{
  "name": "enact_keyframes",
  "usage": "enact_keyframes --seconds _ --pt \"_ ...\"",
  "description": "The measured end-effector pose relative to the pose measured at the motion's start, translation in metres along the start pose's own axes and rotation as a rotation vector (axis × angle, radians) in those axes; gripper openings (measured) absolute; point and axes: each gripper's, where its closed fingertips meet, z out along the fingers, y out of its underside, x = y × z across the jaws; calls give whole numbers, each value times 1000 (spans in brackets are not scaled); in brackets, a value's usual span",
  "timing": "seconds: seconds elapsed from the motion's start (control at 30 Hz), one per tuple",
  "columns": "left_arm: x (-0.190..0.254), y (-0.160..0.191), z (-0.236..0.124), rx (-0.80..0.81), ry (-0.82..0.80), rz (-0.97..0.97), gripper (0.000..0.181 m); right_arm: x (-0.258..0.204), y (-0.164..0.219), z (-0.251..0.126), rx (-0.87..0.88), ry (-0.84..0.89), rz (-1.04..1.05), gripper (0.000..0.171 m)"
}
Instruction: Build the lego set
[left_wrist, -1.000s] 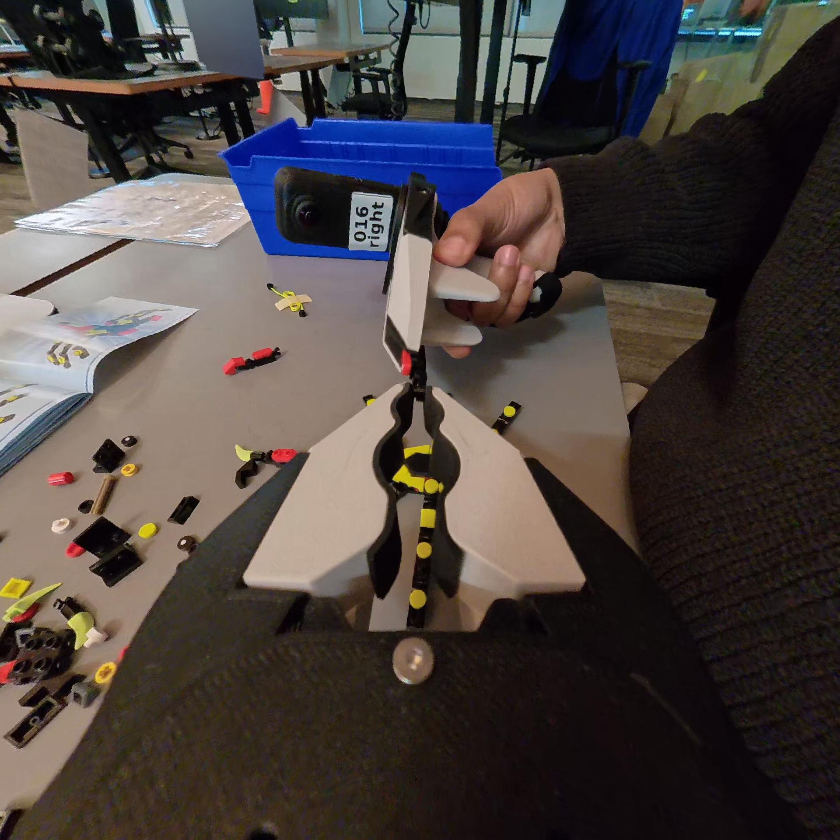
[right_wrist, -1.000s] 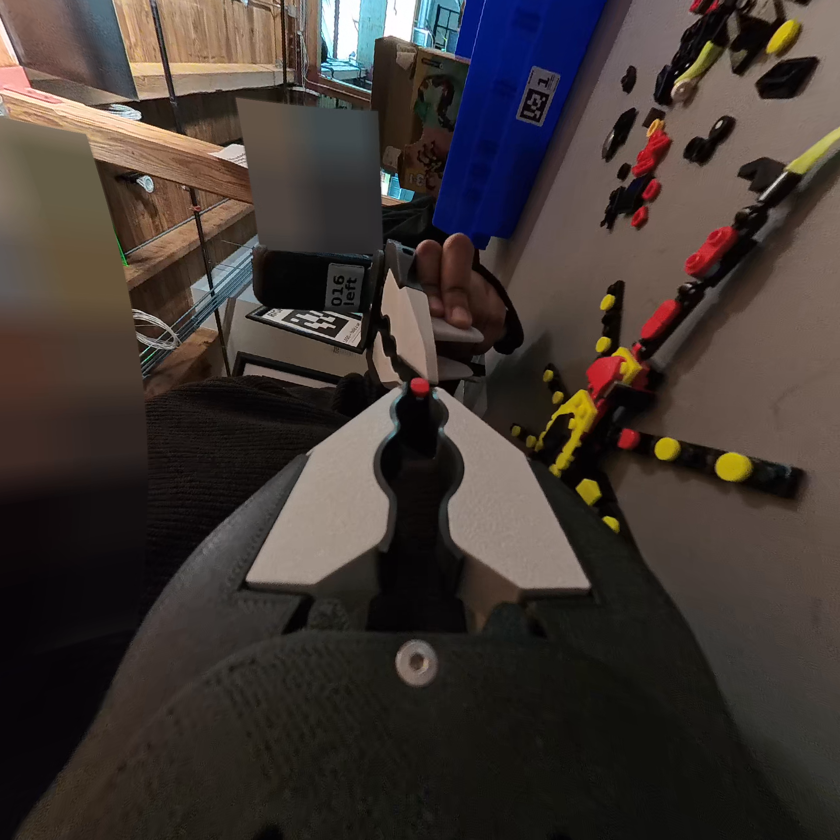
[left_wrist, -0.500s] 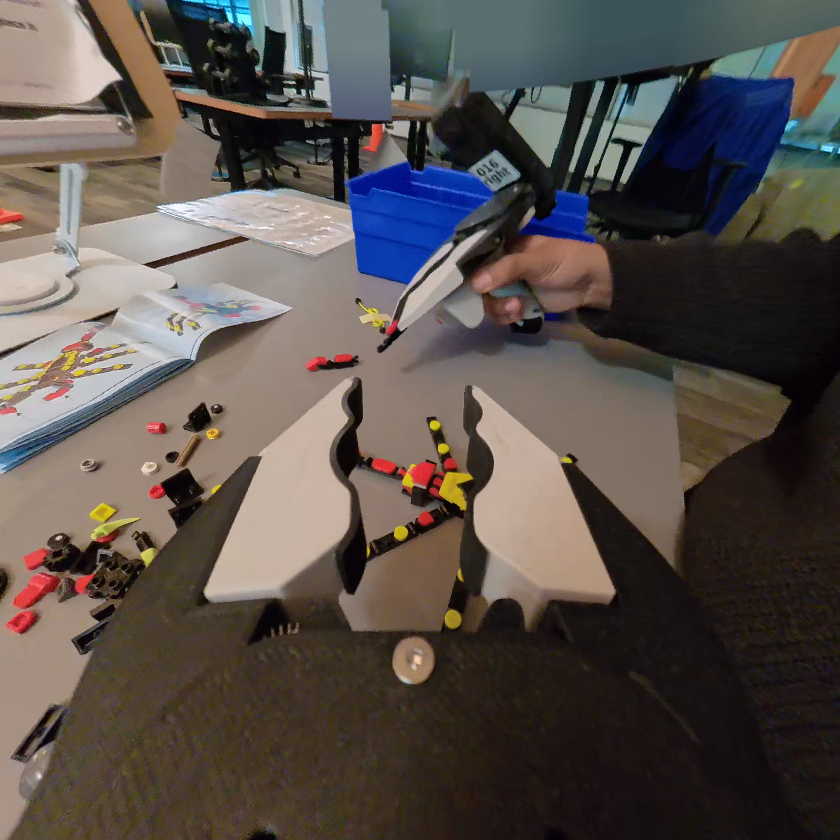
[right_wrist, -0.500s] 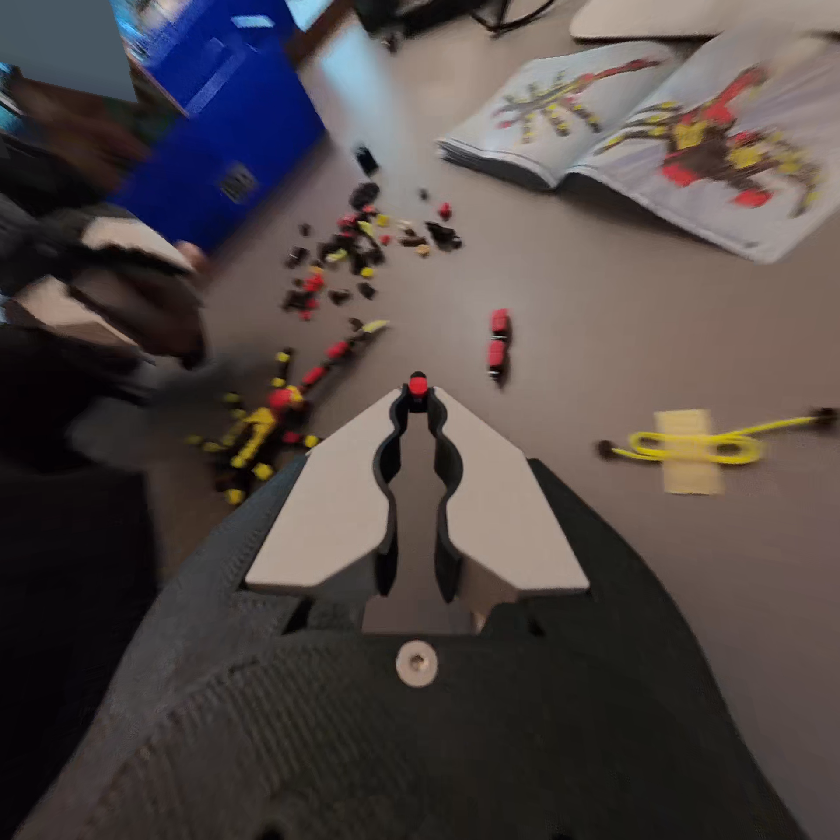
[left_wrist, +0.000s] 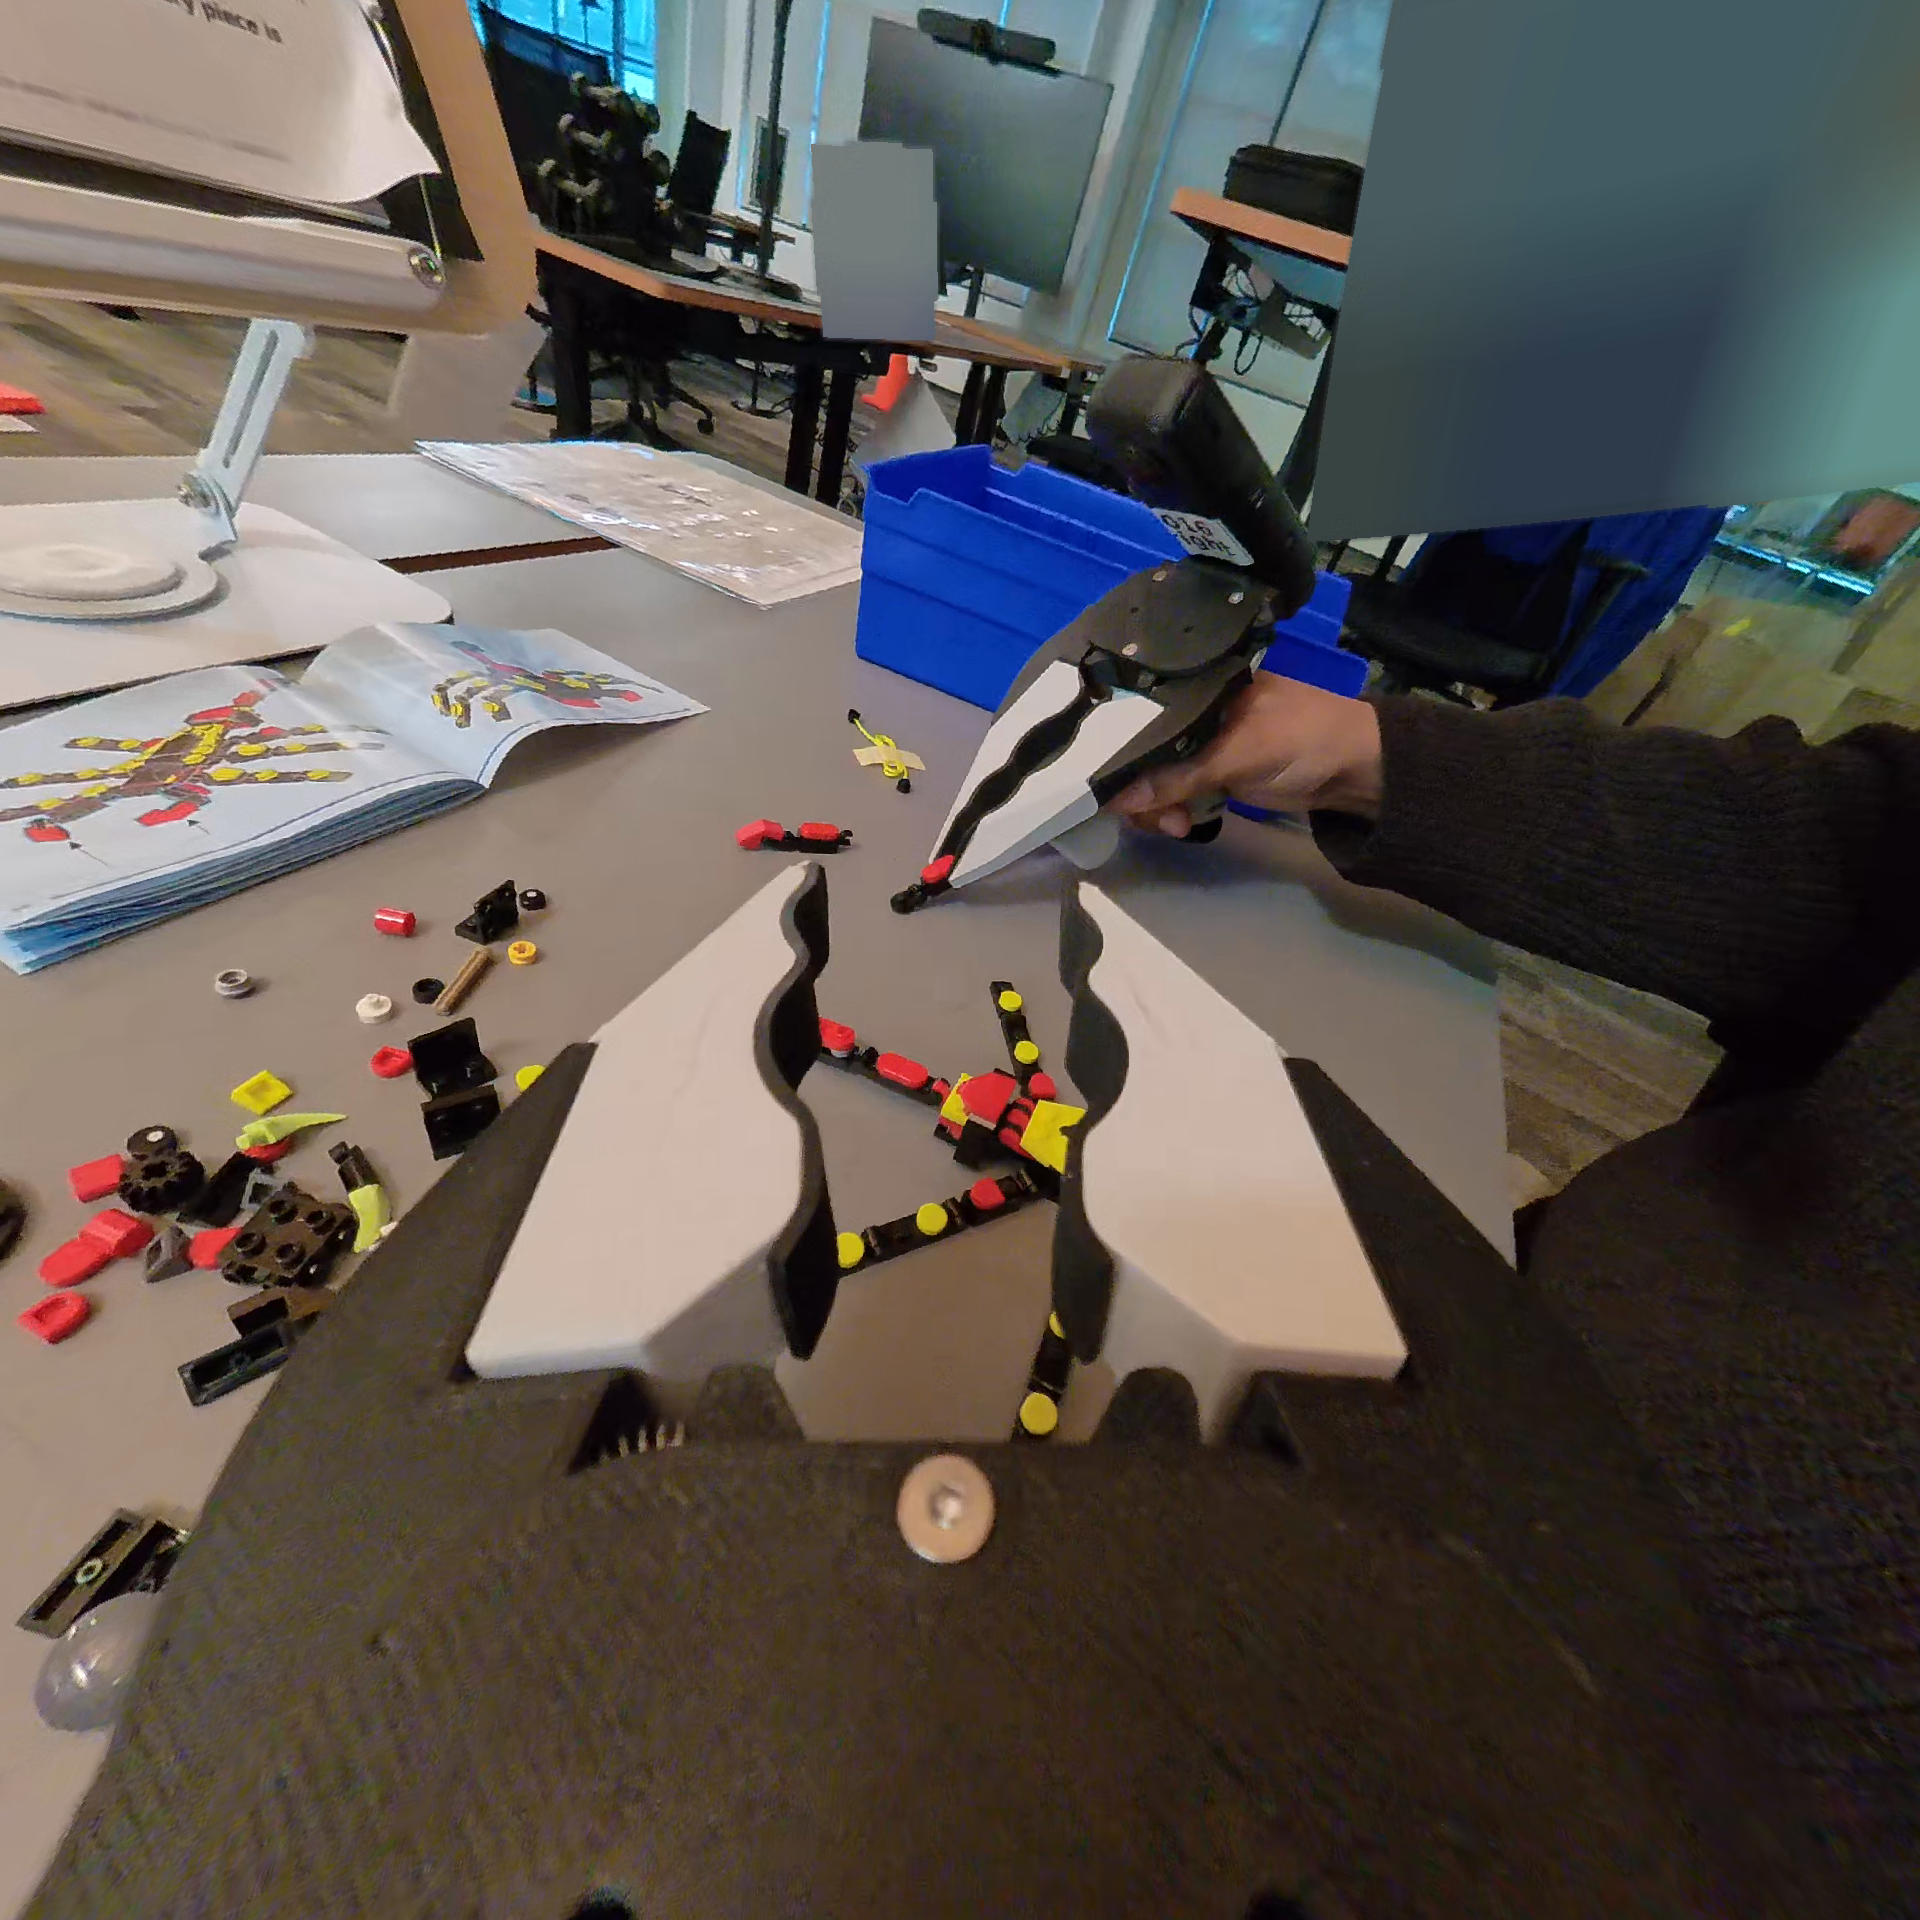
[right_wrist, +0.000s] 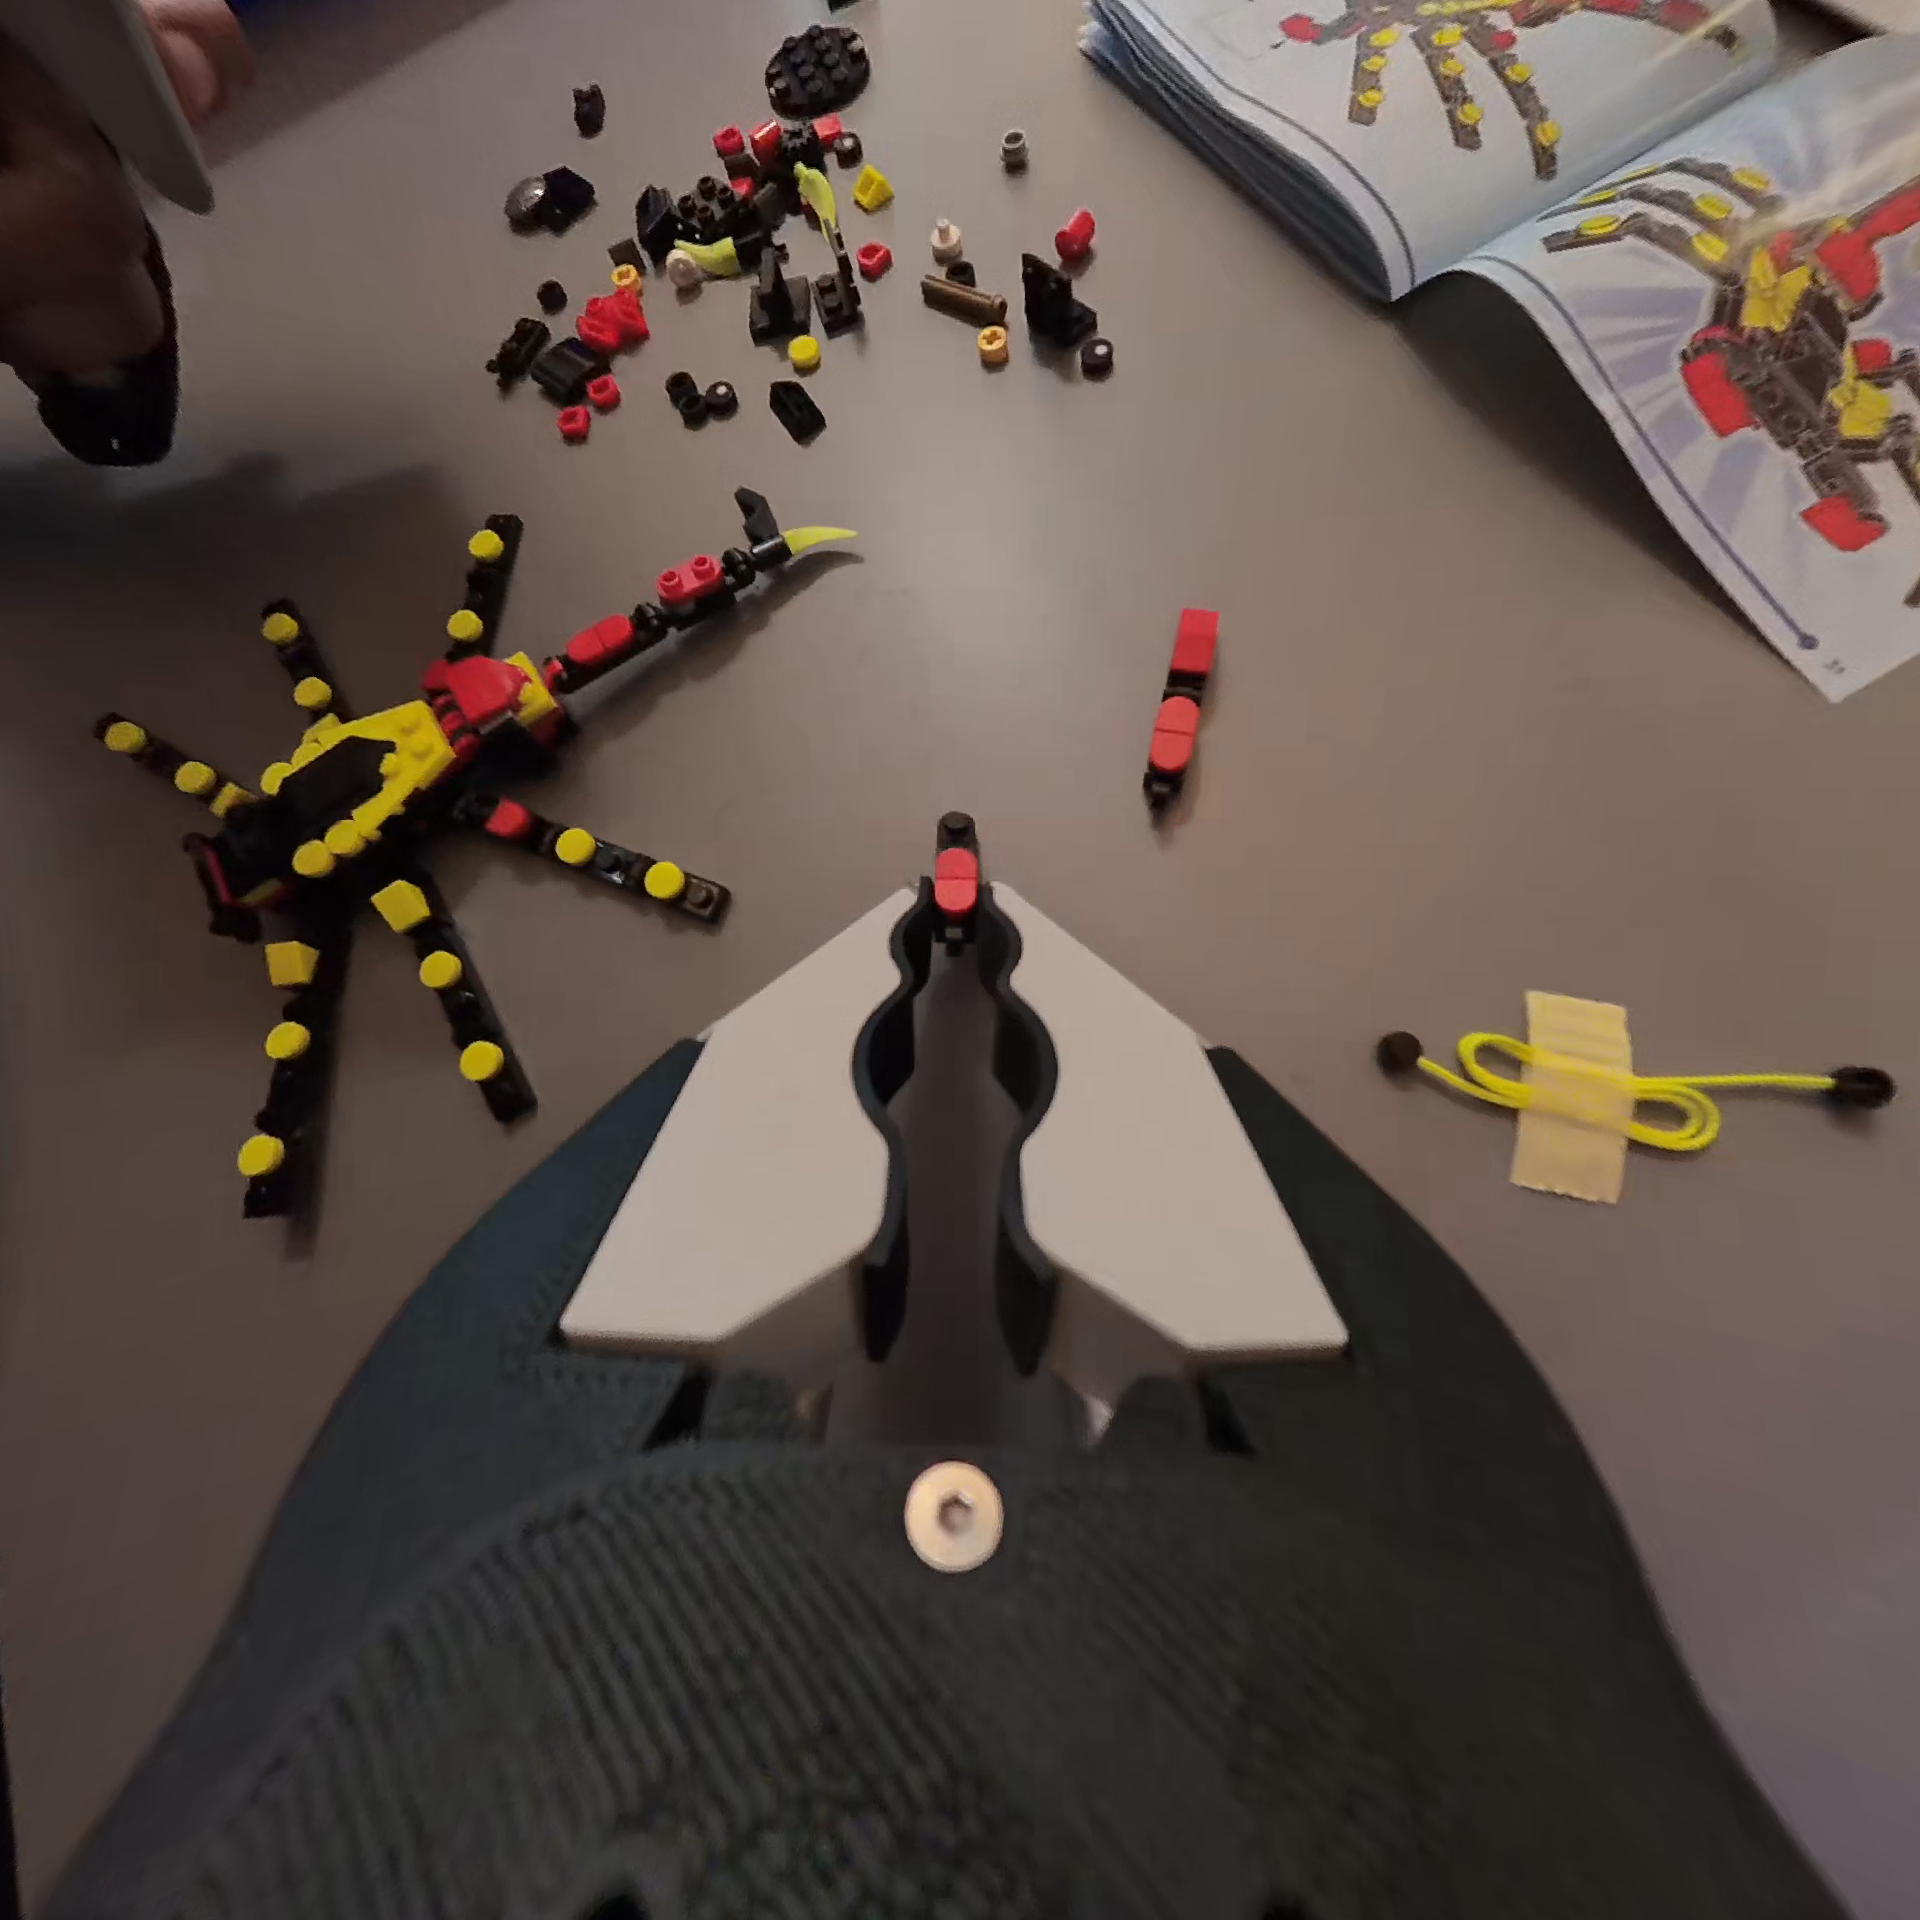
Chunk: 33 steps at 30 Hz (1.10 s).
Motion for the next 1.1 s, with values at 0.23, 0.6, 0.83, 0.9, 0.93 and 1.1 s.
enact_keyframes --seconds 0.23,0.6,0.83,0.9,0.93,1.1 --pt "-2 2 2 -5 -8 0 43 -2 4 2 -36 27 -65 6" --pt "-28 -14 -14 80 -79 -87 42 -4 -8 -3 33 13 -44 15" --pt "-64 -24 -36 145 -211 -140 47 -1 -31 -15 170 45 -40 18" --pt "-69 -26 -42 160 -213 -145 60 0 -37 -18 203 61 -47 17" --pt "-72 -27 -45 172 -211 -158 63 0 -38 -19 212 69 -54 17" --pt "-92 -28 -58 194 -289 -210 60 1 -38 -18 205 93 -82 15"
